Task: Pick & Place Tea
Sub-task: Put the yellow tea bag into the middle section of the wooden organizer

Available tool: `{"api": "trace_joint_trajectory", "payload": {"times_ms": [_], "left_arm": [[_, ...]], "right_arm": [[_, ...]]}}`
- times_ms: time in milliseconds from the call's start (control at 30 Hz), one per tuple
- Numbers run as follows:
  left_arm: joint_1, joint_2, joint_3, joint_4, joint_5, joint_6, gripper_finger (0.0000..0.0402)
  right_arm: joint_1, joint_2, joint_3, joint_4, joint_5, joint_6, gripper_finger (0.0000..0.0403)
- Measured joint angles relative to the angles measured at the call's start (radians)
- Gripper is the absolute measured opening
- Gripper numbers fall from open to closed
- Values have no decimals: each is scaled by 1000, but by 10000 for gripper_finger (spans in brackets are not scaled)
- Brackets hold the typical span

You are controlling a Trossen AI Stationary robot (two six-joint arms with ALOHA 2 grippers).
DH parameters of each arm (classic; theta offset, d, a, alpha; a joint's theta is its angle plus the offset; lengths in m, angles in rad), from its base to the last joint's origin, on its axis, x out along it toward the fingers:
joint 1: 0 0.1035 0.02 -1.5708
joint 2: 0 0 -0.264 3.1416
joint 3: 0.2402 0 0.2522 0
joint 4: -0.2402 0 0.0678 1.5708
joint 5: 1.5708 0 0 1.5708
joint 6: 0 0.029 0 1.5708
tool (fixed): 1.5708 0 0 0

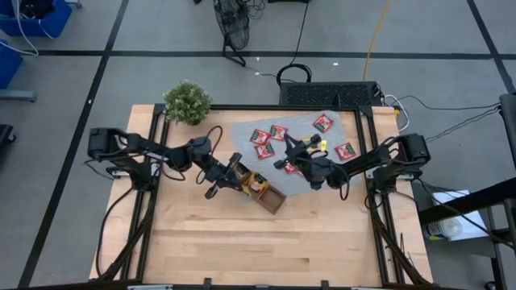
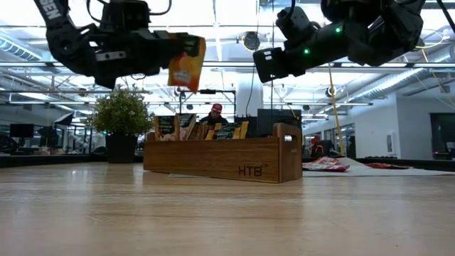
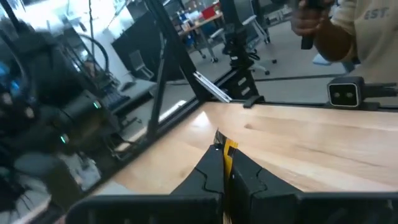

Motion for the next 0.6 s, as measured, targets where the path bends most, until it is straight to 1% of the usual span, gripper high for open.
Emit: {"api": "trace_joint_trajectory", "payload": {"times_ms": [33,133,200,267,400,500,600], "left_arm": [[0,18,14,-1,1,-6,2],[11,54,44,-3,-2,-7,4],[32,54,60,-11,-2,-4,2],[65,52,66,-20,-3,-4,3],[149,42,65,-22,-2,-35,3],[194,43,65,-25,-3,-59,3],[205,42,65,-19,-2,-68,2]], "right_arm": [[1,-1,0,-20,-56,18,0],[2,1,0,-71,-300,99,1],[3,0,0,-89,-409,159,10],[2,0,0,-119,-449,190,28],[31,0,0,-149,-458,264,81],[48,0,0,-155,-548,324,120],[54,0,0,-149,-653,387,153]]}}
